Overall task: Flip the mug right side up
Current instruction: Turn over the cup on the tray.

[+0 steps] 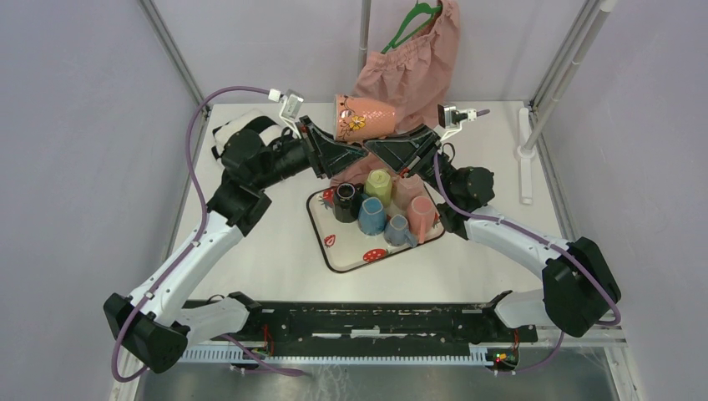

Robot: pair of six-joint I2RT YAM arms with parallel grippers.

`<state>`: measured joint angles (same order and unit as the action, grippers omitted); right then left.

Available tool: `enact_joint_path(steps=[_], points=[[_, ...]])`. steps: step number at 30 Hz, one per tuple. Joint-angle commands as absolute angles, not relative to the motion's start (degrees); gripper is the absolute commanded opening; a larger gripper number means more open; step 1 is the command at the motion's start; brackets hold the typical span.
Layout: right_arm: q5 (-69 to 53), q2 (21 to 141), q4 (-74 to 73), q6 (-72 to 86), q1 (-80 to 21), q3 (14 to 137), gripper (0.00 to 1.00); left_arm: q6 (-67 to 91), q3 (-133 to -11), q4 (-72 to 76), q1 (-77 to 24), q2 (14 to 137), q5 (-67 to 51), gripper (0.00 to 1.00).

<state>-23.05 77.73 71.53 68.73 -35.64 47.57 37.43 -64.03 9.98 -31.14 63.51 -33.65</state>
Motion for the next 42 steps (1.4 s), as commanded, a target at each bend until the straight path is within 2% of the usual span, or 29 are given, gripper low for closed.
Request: enact_joint_path(steps=[1, 15, 20, 23, 26, 31, 35, 42], points=[[-23.98, 77.29, 78.29, 68.73, -36.32, 49.31, 0.0, 36.56, -66.38, 12.74, -31.68, 63.87, -36.37, 0.47], [-24.47, 77.56, 78.84, 68.71, -36.81, 49.22, 0.0, 36.17, -66.44, 12.92, -31.82, 63.79, -35.45, 0.44], [-24.76, 77.96, 78.86, 68.41, -37.09, 49.39, 0.0, 36.03, -66.43, 12.05, -31.82, 64.33, -34.89, 0.24], [-24.72, 78.13, 78.97, 68.5, -37.28, 49.26, 0.0, 35.93, -66.11, 11.93, -31.82, 64.12, -34.43, 0.18], [-24.64, 78.22, 79.01, 68.48, -37.26, 49.13, 0.0, 35.29, -66.35, 11.25, -31.83, 63.83, -33.93, 0.03], [-24.38, 78.07, 79.27, 68.26, -37.25, 48.63, 0.01, 34.15, -66.98, 9.95, -31.82, 63.11, -33.14, 0.02], [-23.39, 77.22, 78.88, 67.22, -37.26, 47.06, 0.22, 33.93, -67.59, 9.17, -31.82, 63.07, -33.44, 0.02], [-23.37, 74.64, 73.71, 63.17, -37.19, 44.85, 0.44, 33.29, -67.07, 7.73, -31.82, 62.07, -32.43, 0.02]])
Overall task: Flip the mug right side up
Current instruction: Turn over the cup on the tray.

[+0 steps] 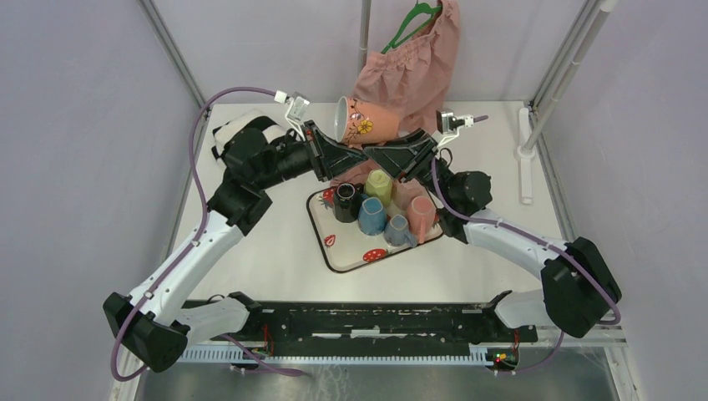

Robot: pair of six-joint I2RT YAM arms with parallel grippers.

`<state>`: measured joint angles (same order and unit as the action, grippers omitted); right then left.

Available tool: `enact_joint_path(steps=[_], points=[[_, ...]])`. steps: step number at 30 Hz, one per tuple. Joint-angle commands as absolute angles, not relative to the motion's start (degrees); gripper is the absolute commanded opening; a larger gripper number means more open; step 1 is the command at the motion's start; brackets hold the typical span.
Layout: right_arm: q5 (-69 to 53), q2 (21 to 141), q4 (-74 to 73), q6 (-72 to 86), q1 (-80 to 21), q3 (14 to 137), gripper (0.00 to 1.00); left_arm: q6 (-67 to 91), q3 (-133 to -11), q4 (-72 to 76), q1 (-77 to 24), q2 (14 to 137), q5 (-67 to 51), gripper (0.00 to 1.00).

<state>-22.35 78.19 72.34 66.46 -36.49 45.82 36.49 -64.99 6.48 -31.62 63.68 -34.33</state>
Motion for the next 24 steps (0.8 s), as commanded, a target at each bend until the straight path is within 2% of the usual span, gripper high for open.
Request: enact_joint_path(steps=[1, 7, 13, 24], points=[[-23.37, 74.1, 72.91, 62.43, -37.1, 44.36, 0.47, 33.04, -67.11, 7.34, -31.82, 61.98, -32.34, 0.02], [-22.53, 70.68, 67.48, 58.45, -36.98, 40.97, 0.57, 31.9, -67.61, 5.41, -31.82, 62.11, -31.37, 0.02], [-21.8, 65.24, 59.25, 52.86, -36.59, 36.19, 0.6, 29.71, -68.41, 2.57, -31.65, 62.86, -29.6, 0.02], [-12.69, 49.62, 31.95, 36.62, -36.51, 29.61, 0.63, 24.13, -70.02, -5.48, -30.32, 64.39, -25.01, 0.02]])
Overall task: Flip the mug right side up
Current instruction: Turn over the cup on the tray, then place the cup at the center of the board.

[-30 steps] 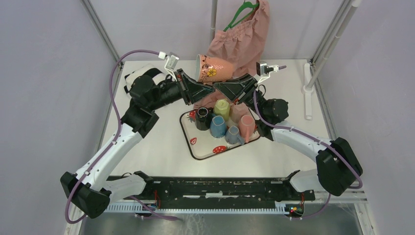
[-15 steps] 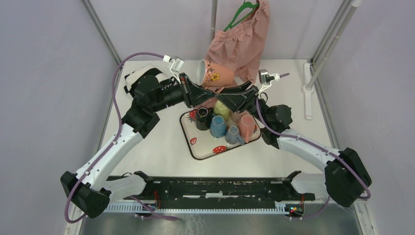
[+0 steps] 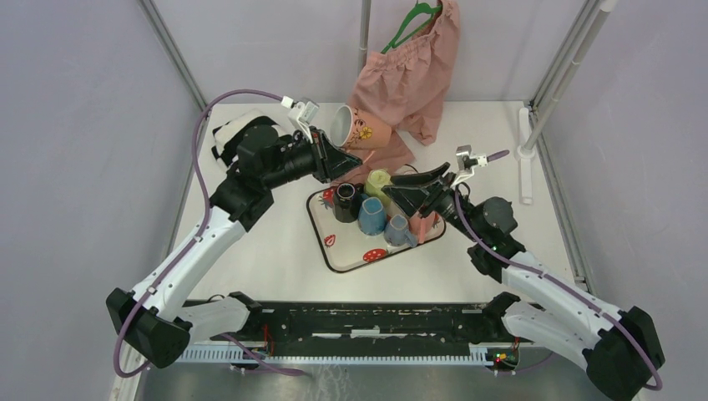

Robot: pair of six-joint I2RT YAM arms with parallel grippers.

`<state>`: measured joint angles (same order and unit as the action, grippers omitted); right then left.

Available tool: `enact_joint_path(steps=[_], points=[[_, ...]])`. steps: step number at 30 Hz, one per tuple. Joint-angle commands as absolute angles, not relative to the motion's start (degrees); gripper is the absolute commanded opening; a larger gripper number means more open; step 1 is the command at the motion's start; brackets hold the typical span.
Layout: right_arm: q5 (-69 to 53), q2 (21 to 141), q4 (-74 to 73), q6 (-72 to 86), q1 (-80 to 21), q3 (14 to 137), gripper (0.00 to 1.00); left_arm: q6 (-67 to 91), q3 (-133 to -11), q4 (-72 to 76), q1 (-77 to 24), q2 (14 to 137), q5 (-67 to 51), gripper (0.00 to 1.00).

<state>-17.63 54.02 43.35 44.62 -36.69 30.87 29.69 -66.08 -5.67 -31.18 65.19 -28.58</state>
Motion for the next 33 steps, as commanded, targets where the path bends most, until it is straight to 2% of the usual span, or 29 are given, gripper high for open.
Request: enact_joint_path(steps=[1, 6, 14, 20, 26, 33], points=[[-11.85, 48.34, 30.4, 35.63, -36.51, 29.18, 0.63, 23.75, -69.53, -6.19, -29.98, 64.22, -24.56, 0.02], [-7.81, 44.16, 23.74, 32.28, -36.49, 28.12, 0.64, 23.32, -65.05, -8.14, -27.8, 61.99, -21.33, 0.02], [-5.58, 42.45, 19.76, 29.8, -36.54, 28.21, 0.64, 21.61, -60.68, -18.83, -24.0, 58.74, -7.63, 0.02], [-4.87, 42.09, 18.29, 29.02, -36.49, 27.97, 0.64, 21.62, -57.38, -22.03, -17.38, 58.47, -5.02, 0.02], [-3.96, 41.66, 16.28, 28.12, -36.51, 28.21, 0.65, 18.36, -57.84, -21.63, -15.34, 64.81, -5.14, 0.02], [-3.45, 40.63, 14.89, 26.48, -36.48, 27.6, 0.65, 14.34, -64.2, -20.92, -15.38, 76.64, -1.32, 0.02]])
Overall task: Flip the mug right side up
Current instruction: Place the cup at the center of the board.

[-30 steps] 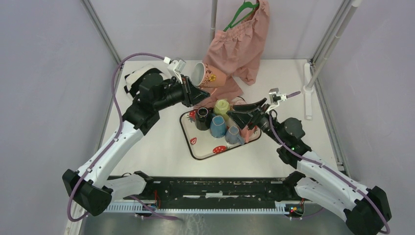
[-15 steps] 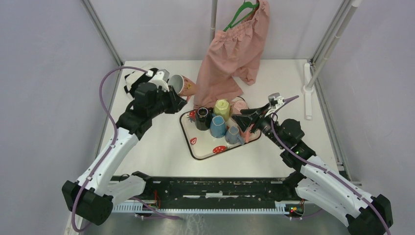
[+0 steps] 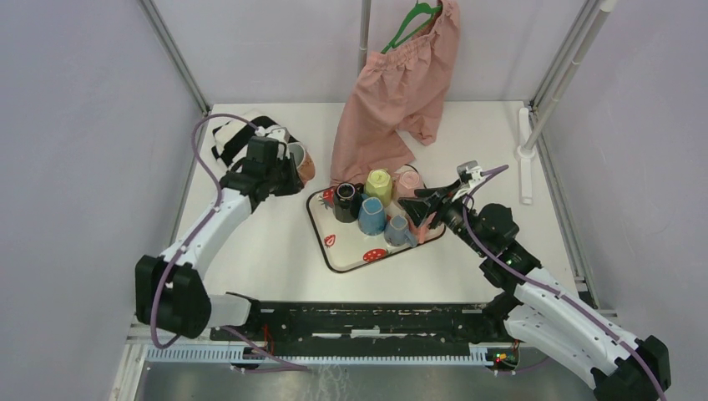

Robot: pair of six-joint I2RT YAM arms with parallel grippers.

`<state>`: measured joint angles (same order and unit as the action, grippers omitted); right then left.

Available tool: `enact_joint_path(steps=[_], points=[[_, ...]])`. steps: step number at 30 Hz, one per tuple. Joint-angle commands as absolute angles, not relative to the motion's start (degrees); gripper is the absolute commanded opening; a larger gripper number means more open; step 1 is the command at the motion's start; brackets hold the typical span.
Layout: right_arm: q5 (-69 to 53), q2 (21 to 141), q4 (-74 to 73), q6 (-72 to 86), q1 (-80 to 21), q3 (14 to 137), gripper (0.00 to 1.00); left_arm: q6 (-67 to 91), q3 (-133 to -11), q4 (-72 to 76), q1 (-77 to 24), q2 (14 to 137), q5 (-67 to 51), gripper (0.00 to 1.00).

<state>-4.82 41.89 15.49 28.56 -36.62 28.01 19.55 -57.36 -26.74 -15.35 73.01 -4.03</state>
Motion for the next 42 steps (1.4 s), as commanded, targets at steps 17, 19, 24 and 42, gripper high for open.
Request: enact_joint_path(steps=[17, 19, 24, 42], points=[[-2.94, 38.44, 7.89, 19.2, -36.38, 27.71, 0.68, 10.2, -79.57, -24.06, -15.38, 96.93, -1.4, 0.02], [-2.66, 38.39, 7.52, 18.83, -36.47, 27.68, 0.68, 9.35, -80.81, -24.87, -15.46, 99.02, -1.64, 0.02], [-2.55, 38.6, 6.61, 18.1, -36.29, 28.04, 0.69, 7.25, -83.75, -27.37, -15.47, 102.68, -0.47, 0.02], [-2.97, 40.62, 5.55, 19.42, -36.3, 28.3, 0.68, 5.32, -89.05, -31.81, -15.91, 109.82, -2.93, 0.02]])
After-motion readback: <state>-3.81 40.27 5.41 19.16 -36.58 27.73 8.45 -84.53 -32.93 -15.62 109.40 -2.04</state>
